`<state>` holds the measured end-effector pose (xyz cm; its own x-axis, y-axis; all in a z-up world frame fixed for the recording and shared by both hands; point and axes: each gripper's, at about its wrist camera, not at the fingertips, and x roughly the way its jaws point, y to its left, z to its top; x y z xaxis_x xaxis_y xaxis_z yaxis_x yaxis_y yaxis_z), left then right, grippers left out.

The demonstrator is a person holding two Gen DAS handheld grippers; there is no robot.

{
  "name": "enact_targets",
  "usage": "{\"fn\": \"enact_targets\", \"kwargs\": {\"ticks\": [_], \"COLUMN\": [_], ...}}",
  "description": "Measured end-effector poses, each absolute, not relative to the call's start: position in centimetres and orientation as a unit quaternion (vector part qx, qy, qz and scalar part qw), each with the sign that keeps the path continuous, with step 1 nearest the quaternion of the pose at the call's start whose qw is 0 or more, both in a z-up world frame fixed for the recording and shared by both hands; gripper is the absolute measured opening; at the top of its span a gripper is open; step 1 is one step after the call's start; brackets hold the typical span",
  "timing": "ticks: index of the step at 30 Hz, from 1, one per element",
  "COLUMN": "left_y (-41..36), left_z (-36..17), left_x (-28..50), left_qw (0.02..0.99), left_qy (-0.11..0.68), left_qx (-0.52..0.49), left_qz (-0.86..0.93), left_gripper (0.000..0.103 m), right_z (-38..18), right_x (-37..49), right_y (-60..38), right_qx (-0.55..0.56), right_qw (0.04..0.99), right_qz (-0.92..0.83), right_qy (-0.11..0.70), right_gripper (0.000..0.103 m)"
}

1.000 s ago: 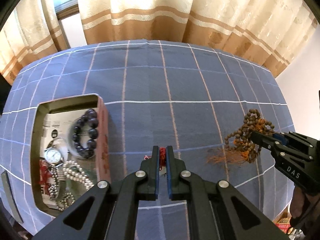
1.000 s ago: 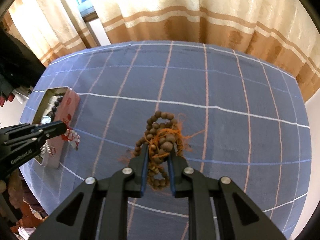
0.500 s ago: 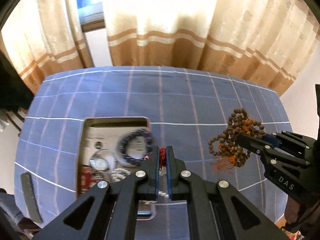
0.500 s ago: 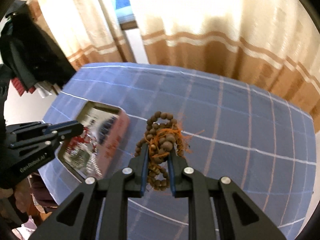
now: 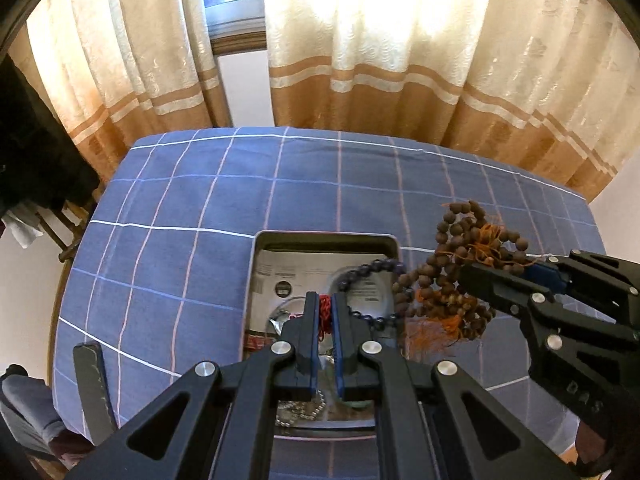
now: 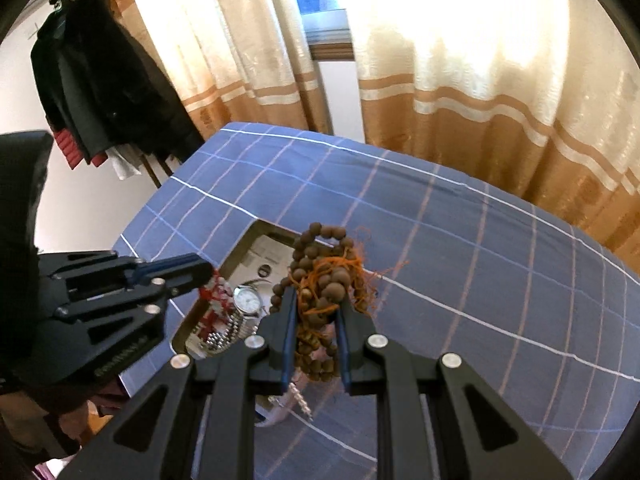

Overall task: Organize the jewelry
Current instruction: 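Carry the jade pendant in the left tool while the right tool carries the mala into the tin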

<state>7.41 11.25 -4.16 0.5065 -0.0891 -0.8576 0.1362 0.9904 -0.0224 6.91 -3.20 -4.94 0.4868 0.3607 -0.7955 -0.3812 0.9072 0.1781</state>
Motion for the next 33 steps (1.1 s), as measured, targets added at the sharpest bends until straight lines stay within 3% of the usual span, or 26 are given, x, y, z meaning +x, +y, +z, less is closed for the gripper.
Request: {"fn": "enact_targets", "kwargs": {"ticks": [24, 27, 29, 30, 33], "left_y": [12.2, 12.6, 12.8, 12.9, 13.2], "left_z": [-9.9, -10.1, -10.0, -9.8, -8.9], "left_x": [10.4, 10.4, 10.3, 10.2, 9.7], "left_qw": [0.838, 0.833, 0.833, 0.835, 0.841], "left_qy": [0.541, 0.55, 0.549, 0.548, 0.539], "left_qx": [0.014, -0.006, -0.013, -0.012, -0.02], "left_qz": [-0.07, -0.068, -0.061, -0.053, -0.046], "left_gripper": [0.005, 0.006, 0.007, 0.01, 0.059], "right_z": [-11.1, -11.2, -11.2, -11.2, -10.9], "right_x": [9.5, 9.5, 9.5, 9.4, 9.1], "right_y": [0.0, -0.1, -0.2, -0.3, -0.5], "right_qx": [-0.055, -0.056, -0.052, -0.054, -0.053], "right_qw": [0.832, 0.832, 0.828, 0.829, 0.827], "right_qz": [0.203, 0.198, 0.201, 0.199, 0.198], "right_qy": [0.513, 0.515, 0.521, 0.52, 0.524], "right_gripper": [0.02, 0.027, 0.047, 0.048, 0.05]}}
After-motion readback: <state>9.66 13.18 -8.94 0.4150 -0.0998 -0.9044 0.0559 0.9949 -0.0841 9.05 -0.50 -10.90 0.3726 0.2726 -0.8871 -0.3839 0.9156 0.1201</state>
